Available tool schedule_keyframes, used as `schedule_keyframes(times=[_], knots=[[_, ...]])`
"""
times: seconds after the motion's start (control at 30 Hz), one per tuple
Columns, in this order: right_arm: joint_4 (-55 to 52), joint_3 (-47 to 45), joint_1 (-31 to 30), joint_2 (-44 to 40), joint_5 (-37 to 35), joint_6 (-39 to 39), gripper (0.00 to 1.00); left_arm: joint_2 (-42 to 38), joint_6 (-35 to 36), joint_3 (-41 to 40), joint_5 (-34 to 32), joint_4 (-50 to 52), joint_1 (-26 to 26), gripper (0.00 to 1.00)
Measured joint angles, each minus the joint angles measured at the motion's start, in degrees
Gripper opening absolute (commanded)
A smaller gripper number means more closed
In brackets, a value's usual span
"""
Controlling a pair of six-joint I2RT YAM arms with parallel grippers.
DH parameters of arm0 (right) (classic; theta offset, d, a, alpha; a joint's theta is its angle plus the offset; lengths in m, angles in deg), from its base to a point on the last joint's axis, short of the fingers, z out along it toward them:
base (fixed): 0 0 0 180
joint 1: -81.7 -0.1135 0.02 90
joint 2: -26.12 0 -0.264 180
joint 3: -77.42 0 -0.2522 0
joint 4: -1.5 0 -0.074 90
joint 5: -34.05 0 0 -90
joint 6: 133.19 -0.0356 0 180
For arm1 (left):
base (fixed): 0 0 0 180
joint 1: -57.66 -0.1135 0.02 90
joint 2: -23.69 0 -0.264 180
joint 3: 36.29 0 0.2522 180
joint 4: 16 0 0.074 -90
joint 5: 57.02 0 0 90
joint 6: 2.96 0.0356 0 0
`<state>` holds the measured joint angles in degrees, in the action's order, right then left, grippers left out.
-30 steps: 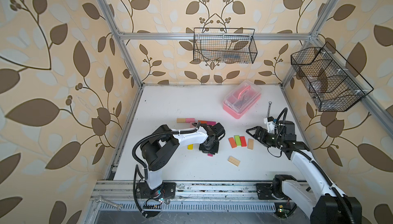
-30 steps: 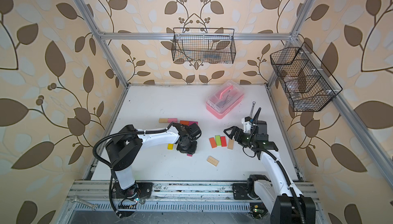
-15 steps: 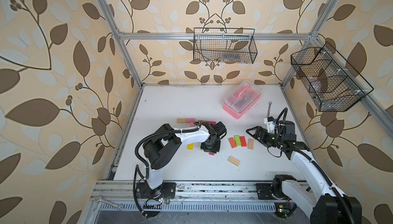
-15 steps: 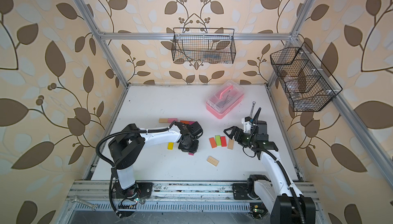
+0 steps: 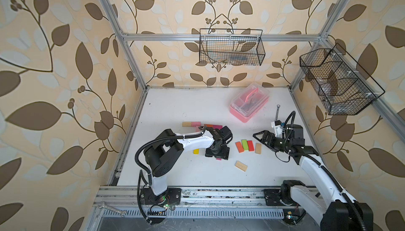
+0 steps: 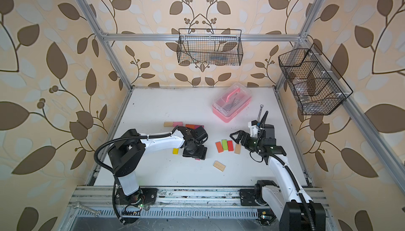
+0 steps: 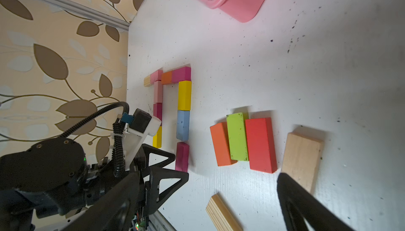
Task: Assemble the number 7 with building blocks
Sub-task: Assemble the building block at the center of the board.
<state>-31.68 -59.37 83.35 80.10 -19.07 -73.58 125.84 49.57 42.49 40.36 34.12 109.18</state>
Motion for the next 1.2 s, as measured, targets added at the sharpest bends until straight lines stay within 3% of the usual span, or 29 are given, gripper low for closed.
schedule_keyframes(times=[0.13,0.33,0.43,0.6,0.7,0.77,1.2], knots=[[-0.1,0.0,-5.4,0.1,-1.8,-0.1,0.99,-6.2,-0.2,-0.9,-0.1,0.9,-0.2,0.99],[3.7,0.3,-19.8,4.5,-7.7,-4.2,0.99,-22.6,0.5,-1.3,-0.3,1.6,-3.6,0.99],[6.1,0.4,-24.7,7.5,-9.6,-6.5,0.99,-30.3,1.5,-1.8,-0.7,1.9,-8.0,0.99],[14.3,0.8,-34.6,15.0,-13.0,-12.5,0.99,-42.2,6.1,-8.1,0.8,4.5,-24.3,0.99],[17.9,0.8,-37.3,17.6,-14.0,-15.6,0.99,-44.4,8.7,-10.2,2.5,6.1,-33.0,0.99],[20.2,0.8,-38.4,18.6,-14.4,-17.4,0.99,-44.5,10.0,-11.1,3.2,6.6,-35.5,0.99],[31.8,0.5,-42.6,25.3,-14.9,-25.4,0.99,-43.8,15.9,-16.0,2.6,7.0,-40.0,0.99]])
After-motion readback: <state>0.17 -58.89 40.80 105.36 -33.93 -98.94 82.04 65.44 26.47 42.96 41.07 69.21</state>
